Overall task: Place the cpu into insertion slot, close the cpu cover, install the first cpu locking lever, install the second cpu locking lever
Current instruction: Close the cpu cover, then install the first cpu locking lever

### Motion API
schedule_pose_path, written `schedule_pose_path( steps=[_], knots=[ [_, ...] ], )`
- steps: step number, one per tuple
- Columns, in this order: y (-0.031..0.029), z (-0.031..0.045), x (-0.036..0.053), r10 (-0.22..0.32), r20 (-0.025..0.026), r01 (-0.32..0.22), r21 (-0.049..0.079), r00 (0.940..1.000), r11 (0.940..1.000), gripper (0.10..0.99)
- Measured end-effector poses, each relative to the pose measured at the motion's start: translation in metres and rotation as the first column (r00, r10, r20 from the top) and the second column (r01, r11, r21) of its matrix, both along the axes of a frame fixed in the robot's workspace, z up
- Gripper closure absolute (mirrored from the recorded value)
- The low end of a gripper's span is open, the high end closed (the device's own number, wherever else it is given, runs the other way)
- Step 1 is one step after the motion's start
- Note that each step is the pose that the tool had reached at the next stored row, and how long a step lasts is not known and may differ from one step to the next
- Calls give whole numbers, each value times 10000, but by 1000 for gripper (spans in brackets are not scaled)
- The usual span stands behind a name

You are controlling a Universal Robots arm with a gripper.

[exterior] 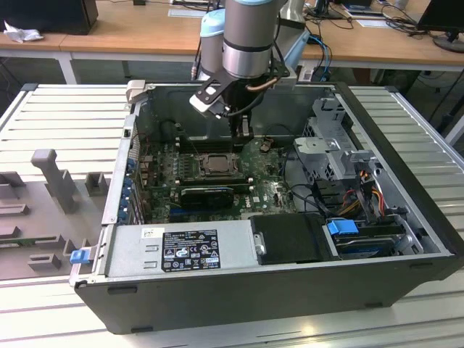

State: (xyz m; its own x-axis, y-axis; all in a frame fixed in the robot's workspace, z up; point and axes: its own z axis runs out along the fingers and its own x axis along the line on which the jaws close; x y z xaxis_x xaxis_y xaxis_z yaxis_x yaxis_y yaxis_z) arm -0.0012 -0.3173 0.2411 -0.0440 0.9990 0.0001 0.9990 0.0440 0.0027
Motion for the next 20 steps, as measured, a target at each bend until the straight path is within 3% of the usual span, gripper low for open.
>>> schedule_pose_path(
  steps=[9,18,20],
  knots=[
    [2,-42,-220,45,-12,-45,16,10000,10000,980],
    [1,-39,-293,48,-13,-47,16,10000,10000,980],
    [2,85,-293,45,-13,-45,15,10000,10000,980]
  ],
)
